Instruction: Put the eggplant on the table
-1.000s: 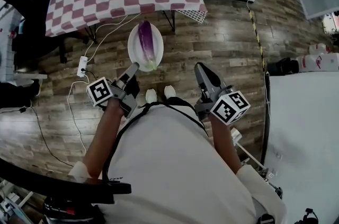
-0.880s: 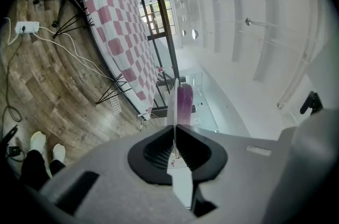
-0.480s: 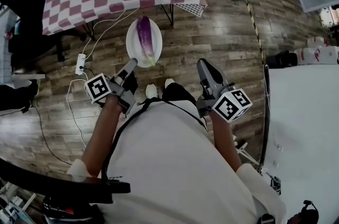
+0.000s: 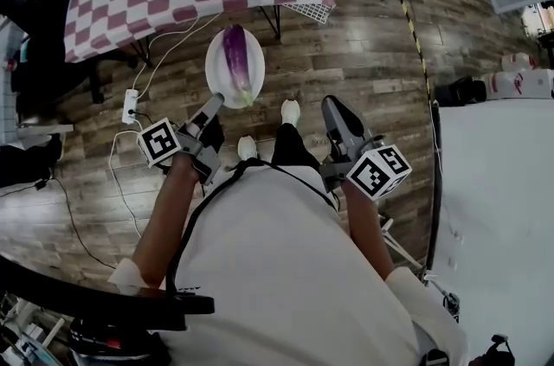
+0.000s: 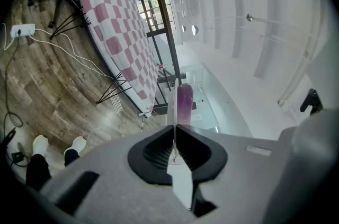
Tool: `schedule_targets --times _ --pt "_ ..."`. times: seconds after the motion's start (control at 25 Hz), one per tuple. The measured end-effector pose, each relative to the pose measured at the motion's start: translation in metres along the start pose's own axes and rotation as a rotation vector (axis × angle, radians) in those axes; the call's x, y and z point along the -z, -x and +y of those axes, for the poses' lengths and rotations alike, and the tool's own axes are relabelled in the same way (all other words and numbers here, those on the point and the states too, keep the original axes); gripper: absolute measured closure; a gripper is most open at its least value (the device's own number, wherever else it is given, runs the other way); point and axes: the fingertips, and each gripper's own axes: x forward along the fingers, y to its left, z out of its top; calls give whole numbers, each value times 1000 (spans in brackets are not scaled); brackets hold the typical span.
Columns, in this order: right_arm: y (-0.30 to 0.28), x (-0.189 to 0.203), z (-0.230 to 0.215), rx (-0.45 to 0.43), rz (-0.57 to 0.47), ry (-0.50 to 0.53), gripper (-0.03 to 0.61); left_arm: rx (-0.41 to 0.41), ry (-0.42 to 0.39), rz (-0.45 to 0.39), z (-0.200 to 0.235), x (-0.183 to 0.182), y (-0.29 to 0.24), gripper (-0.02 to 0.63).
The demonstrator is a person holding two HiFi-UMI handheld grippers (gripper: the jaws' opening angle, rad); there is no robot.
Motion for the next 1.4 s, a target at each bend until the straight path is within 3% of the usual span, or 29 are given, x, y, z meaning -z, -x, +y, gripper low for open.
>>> schedule_targets --times 0.44,1.4 --pt "-20 -28 -41 -8 7 -13 571 -5 -1 4 -2 -8 -54 592" --pt "-92 -135 -147 -59 16 -21 571 -8 -31 -15 -27 -63 -214 592"
